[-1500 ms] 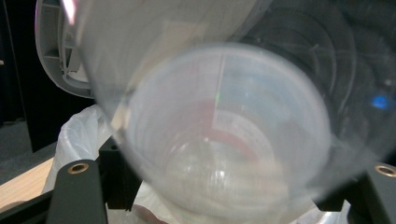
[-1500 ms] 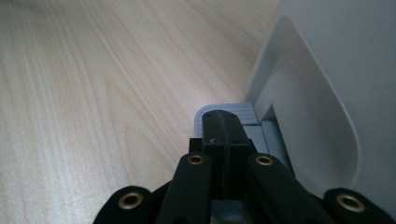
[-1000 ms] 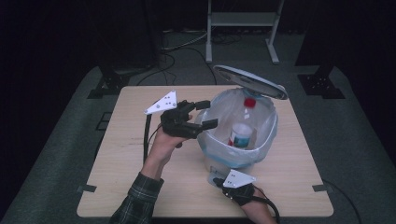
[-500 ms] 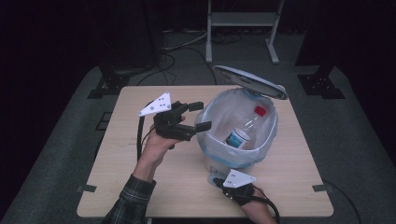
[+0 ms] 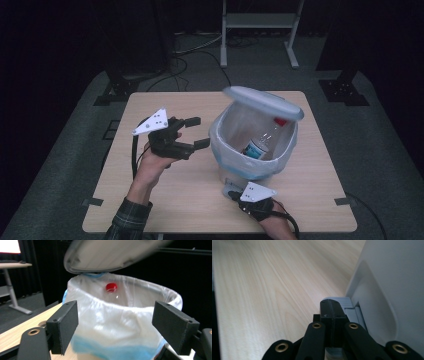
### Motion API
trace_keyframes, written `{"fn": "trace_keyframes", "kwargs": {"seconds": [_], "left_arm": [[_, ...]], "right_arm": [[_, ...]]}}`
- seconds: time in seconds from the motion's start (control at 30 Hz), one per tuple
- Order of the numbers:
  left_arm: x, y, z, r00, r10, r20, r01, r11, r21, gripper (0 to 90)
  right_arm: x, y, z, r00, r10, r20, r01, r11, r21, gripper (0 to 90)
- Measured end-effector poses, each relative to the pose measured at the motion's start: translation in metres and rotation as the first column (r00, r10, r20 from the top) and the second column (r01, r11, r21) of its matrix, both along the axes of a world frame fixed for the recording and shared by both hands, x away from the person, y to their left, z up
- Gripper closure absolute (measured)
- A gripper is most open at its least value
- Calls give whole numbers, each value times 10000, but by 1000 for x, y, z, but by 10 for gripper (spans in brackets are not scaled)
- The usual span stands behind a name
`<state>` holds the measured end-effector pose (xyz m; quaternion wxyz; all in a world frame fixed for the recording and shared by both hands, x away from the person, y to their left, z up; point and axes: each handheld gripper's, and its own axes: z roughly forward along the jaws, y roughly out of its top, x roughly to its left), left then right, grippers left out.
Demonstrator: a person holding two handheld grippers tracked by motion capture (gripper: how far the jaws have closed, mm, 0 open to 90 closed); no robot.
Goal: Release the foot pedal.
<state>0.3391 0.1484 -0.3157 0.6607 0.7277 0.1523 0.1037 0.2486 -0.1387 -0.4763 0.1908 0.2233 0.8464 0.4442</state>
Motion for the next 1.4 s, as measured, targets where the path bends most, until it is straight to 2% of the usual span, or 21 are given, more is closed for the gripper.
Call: {"fn": "trace_keyframes", "kwargs": {"seconds": [0.13, 0.33, 0.4, 0.5, 0.6, 0.63, 0.73, 0.77, 0.87, 0.9, 1.0, 1.03, 1.1, 1.17, 1.23, 1.33, 1.37, 1.4], "left_arm": [[-6, 14, -8, 9994, 328, -77, -326, 9992, 244, 186], [-13, 24, -15, 9971, 754, -138, -745, 9957, 558, 154], [-17, 29, -19, 9946, 1019, -205, -1002, 9923, 723, 122], [-20, 32, -22, 9935, 1117, -226, -1095, 9906, 818, 100], [-27, 39, -27, 9905, 1348, -256, -1312, 9850, 1120, 87], [-30, 42, -30, 9886, 1477, -279, -1432, 9818, 1250, 82], [-33, 45, -34, 9865, 1609, -300, -1548, 9769, 1471, 62], [-35, 48, -38, 9854, 1664, -354, -1589, 9746, 1579, 60], [-41, 51, -47, 9811, 1865, -516, -1742, 9673, 1845, 26], [-41, 51, -47, 9811, 1865, -516, -1742, 9673, 1845, 22], [-47, 55, -54, 9786, 1977, -565, -1818, 9604, 2112, 13], [-50, 57, -58, 9768, 2061, -587, -1881, 9558, 2261, 11], [-52, 59, -62, 9740, 2155, -692, -1944, 9530, 2323, 11], [-55, 61, -68, 9722, 2198, -805, -1950, 9507, 2410, 11], [-57, 63, -73, 9708, 2257, -818, -1977, 9449, 2608, 11], [-60, 68, -83, 9667, 2376, -950, -2025, 9373, 2838, 0], [-61, 71, -88, 9642, 2483, -933, -2105, 9304, 3000, 0], [-61, 71, -88, 9642, 2483, -933, -2105, 9304, 3000, 0]], "right_arm": [[-5, -5, 12, 9999, 98, 37, -99, 9989, 462, 851], [-6, -11, 19, 9997, 257, -62, -251, 9963, 827, 805], [-9, -15, 21, 9993, 352, -123, -338, 9941, 1028, 776], [-11, -17, 23, 9990, 402, -182, -378, 9924, 1174, 760], [-14, -23, 25, 9986, 505, -172, -478, 9901, 1318, 735], [-17, -26, 27, 9981, 529, -312, -479, 9883, 1451, 723], [-19, -30, 28, 9979, 533, -373, -472, 9878, 1483, 709], [-20, -33, 28, 9981, 551, -271, -505, 9878, 1475, 700], [-24, -44, 28, 9979, 432, -479, -352, 9870, 1569, 658], [-24, -44, 28, 9979, 432, -479, -352, 9870, 1569, 658], [-27, -54, 27, 9983, 245, -531, -157, 9869, 1608, 616], [-28, -62, 27, 9983, 37, -587, 59, 9868, 1621, 600], [-28, -65, 27, 9984, -27, -564, 118, 9866, 1630, 593], [-29, -78, 26, 9971, -452, -618, 547, 9852, 1623, 544], [-29, -82, 26, 9966, -548, -608, 639, 9851, 1595, 528], [-26, -102, 26, 9912, -1259, -406, 1308, 9787, 1581, 477], [-25, -106, 26, 9895, -1399, -372, 1441, 9773, 1556, 469], [-24, -110, 26, 9869, -1562, -393, 1605, 9744, 1576, 456]]}}
